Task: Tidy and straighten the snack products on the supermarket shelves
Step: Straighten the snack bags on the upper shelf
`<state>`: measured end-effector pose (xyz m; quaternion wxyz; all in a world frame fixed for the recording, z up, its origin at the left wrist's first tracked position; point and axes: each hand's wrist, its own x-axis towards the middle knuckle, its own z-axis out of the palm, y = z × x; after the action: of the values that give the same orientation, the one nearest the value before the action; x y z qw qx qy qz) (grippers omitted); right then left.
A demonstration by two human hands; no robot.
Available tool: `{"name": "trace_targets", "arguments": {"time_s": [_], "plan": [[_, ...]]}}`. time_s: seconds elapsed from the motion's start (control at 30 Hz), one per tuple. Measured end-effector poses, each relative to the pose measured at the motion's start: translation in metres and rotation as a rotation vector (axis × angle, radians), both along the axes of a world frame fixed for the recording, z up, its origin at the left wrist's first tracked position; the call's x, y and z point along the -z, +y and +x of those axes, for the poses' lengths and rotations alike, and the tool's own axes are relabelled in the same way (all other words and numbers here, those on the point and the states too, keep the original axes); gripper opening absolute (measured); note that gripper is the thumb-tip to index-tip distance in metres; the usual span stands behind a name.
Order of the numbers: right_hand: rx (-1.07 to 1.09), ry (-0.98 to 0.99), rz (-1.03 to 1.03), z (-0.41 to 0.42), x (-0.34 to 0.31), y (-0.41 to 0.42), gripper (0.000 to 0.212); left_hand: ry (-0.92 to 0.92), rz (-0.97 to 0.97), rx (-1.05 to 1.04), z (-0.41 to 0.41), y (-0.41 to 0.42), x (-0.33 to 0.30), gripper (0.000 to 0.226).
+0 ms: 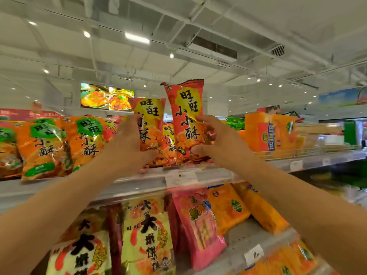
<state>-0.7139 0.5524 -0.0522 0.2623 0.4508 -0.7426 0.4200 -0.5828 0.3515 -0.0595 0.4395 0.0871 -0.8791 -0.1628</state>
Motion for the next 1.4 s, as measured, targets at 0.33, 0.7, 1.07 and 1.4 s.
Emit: {"name": "trace_targets", "arguments": {"time_s": [0.33,0.7,1.07,1.4], "plan": [[0.037,0.041,0.132,-0.059,0.008,-0.053,0.085,-0.07,-0.046,-0.151,-0.048,-0.02,0.009,0.096],[-0.024,0.116,0.208,-0.073,0.046,-0.042,0.072,-0.201,-0.082,-0.151,-0.048,-0.015,0.02,0.081],[0.019,0.196,0.236,-0.077,0.061,-0.054,0.07,-0.203,-0.162,-0.232,-0.051,-0.015,0.027,0.082],[-0.015,0.463,0.068,-0.031,0.08,-0.057,0.063,-0.214,-0.398,-0.599,0.051,-0.02,0.069,0.075]]}}
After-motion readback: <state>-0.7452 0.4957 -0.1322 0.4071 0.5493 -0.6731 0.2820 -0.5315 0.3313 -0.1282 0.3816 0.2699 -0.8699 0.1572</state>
